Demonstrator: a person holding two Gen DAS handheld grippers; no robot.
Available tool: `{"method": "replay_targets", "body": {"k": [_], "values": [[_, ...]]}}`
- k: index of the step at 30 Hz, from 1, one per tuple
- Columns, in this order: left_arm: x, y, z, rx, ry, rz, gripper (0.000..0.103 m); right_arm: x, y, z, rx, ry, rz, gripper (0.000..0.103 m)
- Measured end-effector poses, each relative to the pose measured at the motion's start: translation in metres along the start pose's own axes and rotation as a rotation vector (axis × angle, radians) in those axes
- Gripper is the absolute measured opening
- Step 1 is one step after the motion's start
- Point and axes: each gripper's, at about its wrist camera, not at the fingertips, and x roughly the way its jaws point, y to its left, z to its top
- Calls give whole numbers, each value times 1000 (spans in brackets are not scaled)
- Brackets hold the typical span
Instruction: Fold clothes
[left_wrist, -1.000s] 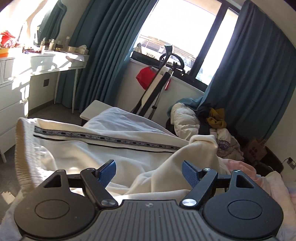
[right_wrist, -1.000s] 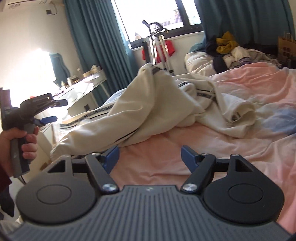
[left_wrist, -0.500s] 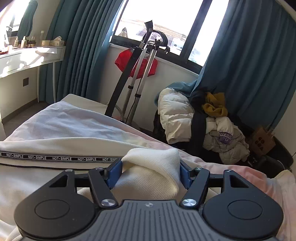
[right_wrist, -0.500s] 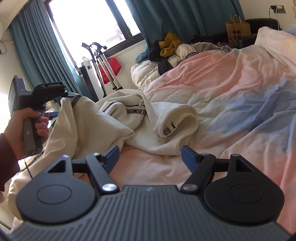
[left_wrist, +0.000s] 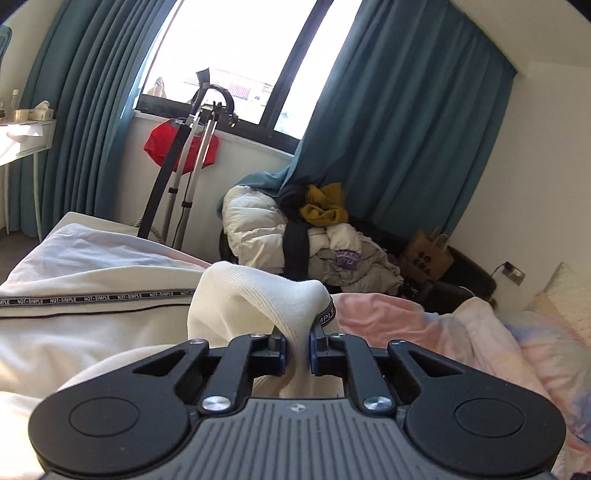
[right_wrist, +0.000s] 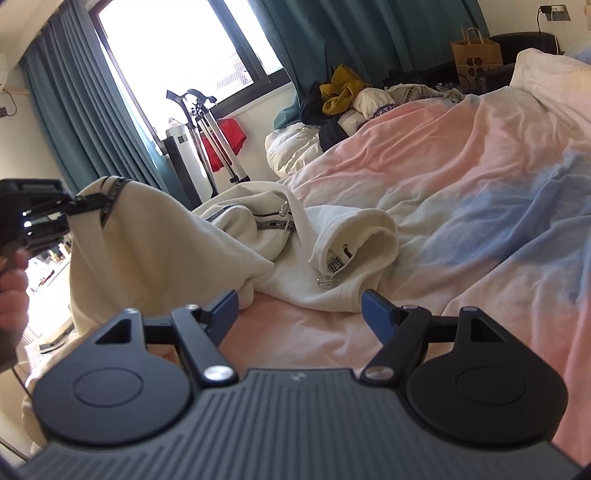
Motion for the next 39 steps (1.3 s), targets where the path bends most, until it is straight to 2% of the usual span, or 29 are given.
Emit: {"method": "replay_targets", "body": {"k": [4,6,10,13,16,21,23,28,29,32,34,37,39], "values": [[-71,-15,-47,11,-9,-81,11,-18,-2,4,13,-30,2,76],[-92,-14,-76,-18,15,-97,12,-26,-3,6,32,-33,18,77],[-111,-5,-141,-30,54,-59,12,-40,1,8,26,-40,46,77],[-105,9,-153,-95,54,-3,12,-37,9,7,-6,-2,81,77],[-99,9,-153,-33,27,-14,12,-16,29,18,-34,57,108,77],[-90,12,-169,-5,11,-50,14,21,64,39,-84,150,152,77],[-81,13,-173,-6,21,-61,14,47,82,55,-103,166,173,77],[-67,25,-182,-9,20,-104,14,144,102,96,95,315,218,76],[-64,28,-183,-13,21,-116,14,163,107,103,118,341,214,78],[-57,41,-186,-66,33,-165,14,212,122,112,80,387,104,76],[-54,49,-188,-89,38,-188,14,237,124,112,112,407,31,77],[-50,54,-193,-65,42,-189,14,266,127,111,113,393,-55,76],[-48,56,-196,-56,48,-192,14,280,128,108,34,377,-124,75]]}}
